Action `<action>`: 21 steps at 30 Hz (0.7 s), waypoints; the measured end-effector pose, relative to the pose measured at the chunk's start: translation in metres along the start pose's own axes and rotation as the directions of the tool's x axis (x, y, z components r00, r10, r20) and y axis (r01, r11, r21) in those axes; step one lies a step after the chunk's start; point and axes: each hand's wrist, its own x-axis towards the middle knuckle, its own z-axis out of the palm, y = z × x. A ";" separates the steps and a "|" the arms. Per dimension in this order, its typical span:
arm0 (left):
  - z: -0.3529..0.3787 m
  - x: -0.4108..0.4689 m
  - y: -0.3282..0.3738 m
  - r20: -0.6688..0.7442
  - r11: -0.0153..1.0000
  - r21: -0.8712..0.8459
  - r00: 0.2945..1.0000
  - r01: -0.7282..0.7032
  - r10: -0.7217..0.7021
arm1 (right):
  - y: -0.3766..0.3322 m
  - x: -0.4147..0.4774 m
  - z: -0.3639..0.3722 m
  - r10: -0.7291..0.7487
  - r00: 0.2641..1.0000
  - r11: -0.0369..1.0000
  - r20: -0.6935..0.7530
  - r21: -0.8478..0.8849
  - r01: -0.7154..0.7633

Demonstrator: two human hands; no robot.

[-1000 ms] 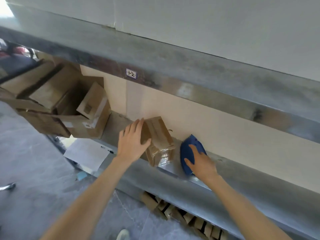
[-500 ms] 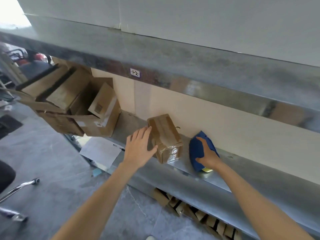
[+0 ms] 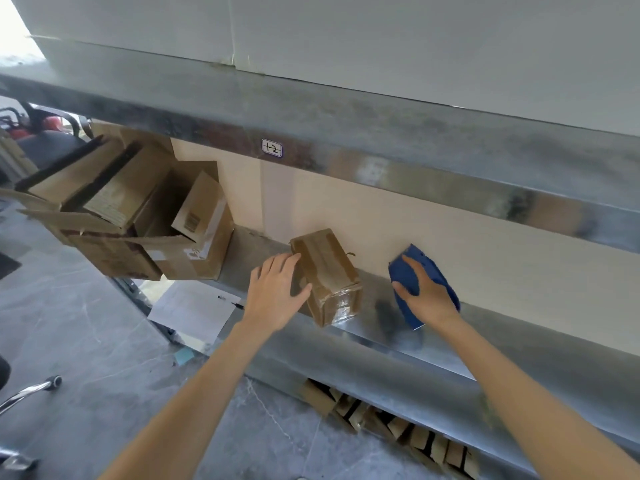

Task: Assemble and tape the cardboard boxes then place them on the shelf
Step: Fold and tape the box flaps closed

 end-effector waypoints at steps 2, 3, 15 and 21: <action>-0.004 0.003 0.006 -0.007 0.998 -0.053 1.000 -0.030 0.030 | -0.005 -0.005 -0.013 -0.080 0.991 0.992 -0.109 -0.109 0.069; -0.006 0.005 0.009 -0.013 0.995 -0.083 0.999 -0.052 0.051 | -0.009 -0.008 -0.019 -0.118 0.985 0.985 -0.125 -0.141 0.100; -0.030 0.018 0.023 0.107 0.836 -0.524 0.961 -0.163 0.254 | -0.046 -0.057 -0.037 -0.612 0.775 0.680 0.154 -0.398 0.616; -0.034 0.011 0.019 0.278 0.792 -0.602 0.902 -0.104 0.330 | -0.056 -0.074 -0.030 -0.658 0.717 0.588 0.231 -0.438 0.680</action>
